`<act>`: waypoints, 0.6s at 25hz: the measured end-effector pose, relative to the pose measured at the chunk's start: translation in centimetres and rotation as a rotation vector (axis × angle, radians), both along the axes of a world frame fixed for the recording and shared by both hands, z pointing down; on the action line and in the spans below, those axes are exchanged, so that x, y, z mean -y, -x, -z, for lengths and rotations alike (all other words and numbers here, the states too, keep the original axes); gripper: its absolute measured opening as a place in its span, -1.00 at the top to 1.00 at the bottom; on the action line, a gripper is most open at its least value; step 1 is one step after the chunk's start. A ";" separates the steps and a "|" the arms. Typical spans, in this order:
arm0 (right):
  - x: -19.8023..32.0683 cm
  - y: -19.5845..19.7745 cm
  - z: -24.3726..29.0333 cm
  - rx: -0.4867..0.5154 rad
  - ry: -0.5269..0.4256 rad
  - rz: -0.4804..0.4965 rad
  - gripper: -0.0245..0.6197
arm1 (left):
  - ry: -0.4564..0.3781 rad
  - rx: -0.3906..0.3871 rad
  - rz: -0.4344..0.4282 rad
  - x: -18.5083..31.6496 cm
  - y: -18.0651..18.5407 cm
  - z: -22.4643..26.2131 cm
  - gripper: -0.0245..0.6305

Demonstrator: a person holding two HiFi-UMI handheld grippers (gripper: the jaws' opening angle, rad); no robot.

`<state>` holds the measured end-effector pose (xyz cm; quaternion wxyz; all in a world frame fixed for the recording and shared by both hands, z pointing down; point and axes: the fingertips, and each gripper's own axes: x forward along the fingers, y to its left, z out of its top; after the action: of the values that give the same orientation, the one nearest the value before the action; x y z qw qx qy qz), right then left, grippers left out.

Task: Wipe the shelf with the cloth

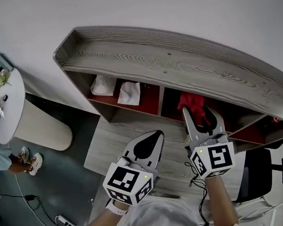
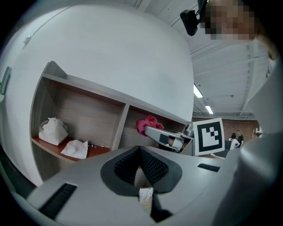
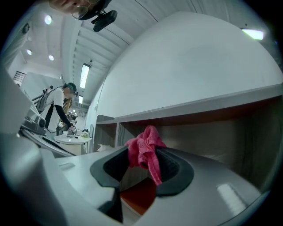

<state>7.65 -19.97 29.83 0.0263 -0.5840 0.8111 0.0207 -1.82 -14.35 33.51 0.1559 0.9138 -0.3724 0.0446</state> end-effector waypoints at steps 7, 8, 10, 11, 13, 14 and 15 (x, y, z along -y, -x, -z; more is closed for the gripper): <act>4.3 1.0 -0.2 -0.007 -0.052 0.019 0.38 | -0.009 -0.013 0.014 1.5 0.3 0.0 0.91; 4.7 1.1 -0.2 -0.007 -0.058 0.019 0.38 | -0.009 -0.010 0.016 1.7 0.3 -0.1 0.91; 5.4 1.3 -0.3 -0.013 -0.070 0.020 0.38 | -0.007 -0.005 0.021 2.1 0.6 -0.2 0.91; 5.9 1.4 -0.3 -0.019 -0.074 0.021 0.38 | -0.006 -0.004 0.026 2.3 0.7 -0.3 0.91; 6.8 1.5 -0.3 -0.025 -0.083 0.019 0.38 | -0.001 -0.008 0.037 2.8 1.0 -0.4 0.91; 7.3 1.6 -0.3 -0.025 -0.086 0.018 0.38 | 0.001 -0.010 0.041 3.0 1.1 -0.5 0.91; 7.8 1.6 -0.3 -0.023 -0.089 0.015 0.38 | 0.002 -0.011 0.043 3.2 1.2 -0.5 0.91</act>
<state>6.04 -27.81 30.15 0.0432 -0.5759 0.8140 0.0631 -2.98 -17.53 34.02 0.1597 0.9056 -0.3913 0.0368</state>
